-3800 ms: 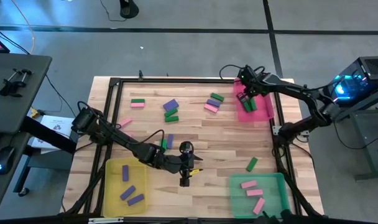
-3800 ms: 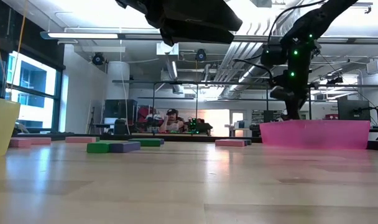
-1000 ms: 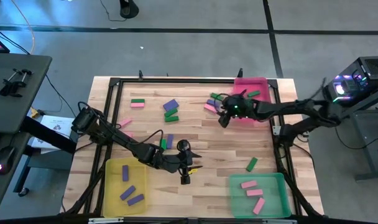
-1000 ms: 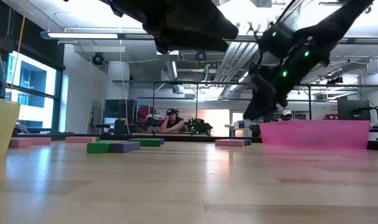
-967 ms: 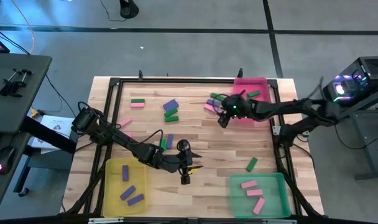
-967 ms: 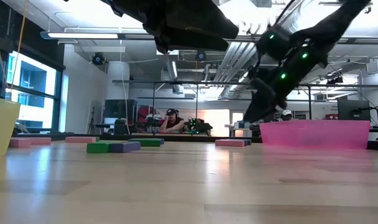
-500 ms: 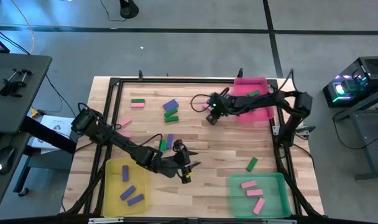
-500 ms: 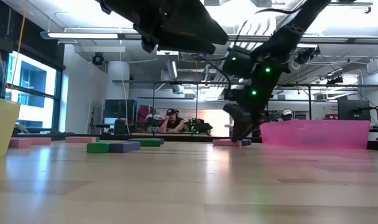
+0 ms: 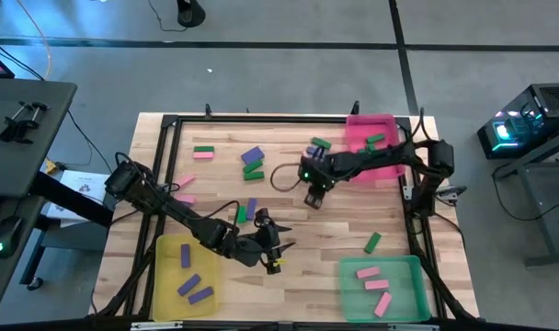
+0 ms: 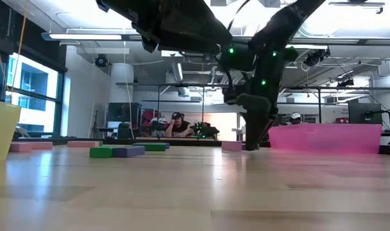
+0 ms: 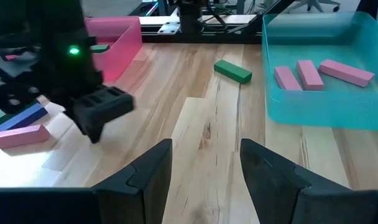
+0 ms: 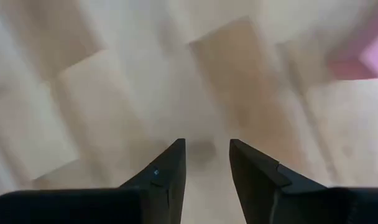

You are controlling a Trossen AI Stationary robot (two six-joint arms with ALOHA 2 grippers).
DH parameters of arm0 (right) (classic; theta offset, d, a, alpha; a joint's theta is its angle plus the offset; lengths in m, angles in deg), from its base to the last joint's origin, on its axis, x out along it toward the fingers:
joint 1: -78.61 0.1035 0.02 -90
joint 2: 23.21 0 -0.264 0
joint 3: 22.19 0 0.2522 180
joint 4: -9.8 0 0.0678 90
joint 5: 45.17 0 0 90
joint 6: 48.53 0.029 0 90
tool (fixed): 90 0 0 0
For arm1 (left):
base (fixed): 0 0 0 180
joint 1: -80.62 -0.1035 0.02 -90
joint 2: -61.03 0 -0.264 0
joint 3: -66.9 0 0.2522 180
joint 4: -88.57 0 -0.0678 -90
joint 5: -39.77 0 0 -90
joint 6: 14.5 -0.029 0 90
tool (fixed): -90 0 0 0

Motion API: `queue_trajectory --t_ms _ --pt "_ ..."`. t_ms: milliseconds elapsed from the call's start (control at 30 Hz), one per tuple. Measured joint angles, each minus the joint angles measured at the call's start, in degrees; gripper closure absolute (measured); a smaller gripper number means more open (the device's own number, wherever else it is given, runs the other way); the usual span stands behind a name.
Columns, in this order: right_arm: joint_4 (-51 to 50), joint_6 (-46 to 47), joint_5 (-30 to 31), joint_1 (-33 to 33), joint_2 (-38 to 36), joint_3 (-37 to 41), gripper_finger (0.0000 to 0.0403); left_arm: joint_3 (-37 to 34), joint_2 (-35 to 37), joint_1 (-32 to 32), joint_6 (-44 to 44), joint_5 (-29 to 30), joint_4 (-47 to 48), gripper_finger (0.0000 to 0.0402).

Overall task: Sort blocks
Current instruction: Put the pink block into the green bin

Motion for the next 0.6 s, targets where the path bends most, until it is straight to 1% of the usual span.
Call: queue_trajectory --t_ms 33,100,133,267,300,367,433,533,600 --pt "0.1 0.2 0.2 1.0 0.0 -0.1 0.0291 0.0 0.0 0.1 0.0 0.0 0.0 0.0225" --pt "0.0 1.3 2.9 2.8 0.0 -0.1 0.0291 0.0 0.0 0.1 0.0 0.1 0.0 0.0225" --pt "0.0 2.2 5.4 3.3 0.0 -0.1 0.0291 0.0 0.0 0.2 0.0 0.2 0.0 0.0225" --pt "0.8 6.5 18.4 3.4 0.0 -0.1 0.0291 0.0 0.0 0.2 0.1 0.2 0.0 0.0225" --pt "1.3 7.0 20.2 3.0 0.0 -0.1 0.029 0.0 0.0 0.2 0.1 0.2 0.0 0.0225" --pt "2.7 7.0 20.9 1.7 0.0 -0.1 0.0286 0.0 0.0 0.2 0.2 0.2 0.0 0.0225" --pt "3.9 6.4 19.4 0.0 0.0 -0.1 0.0274 0.0 0.0 0.2 0.1 0.2 -0.1 0.0225" --pt "5.7 5.6 16.4 -2.5 0.0 -0.1 0.0242 0.0 0.0 0.2 0.1 0.2 -0.1 0.0225" --pt "6.5 5.8 16.1 -3.8 0.0 -0.1 0.0215 0.0 0.0 0.2 0.1 0.2 -0.1 0.0225"
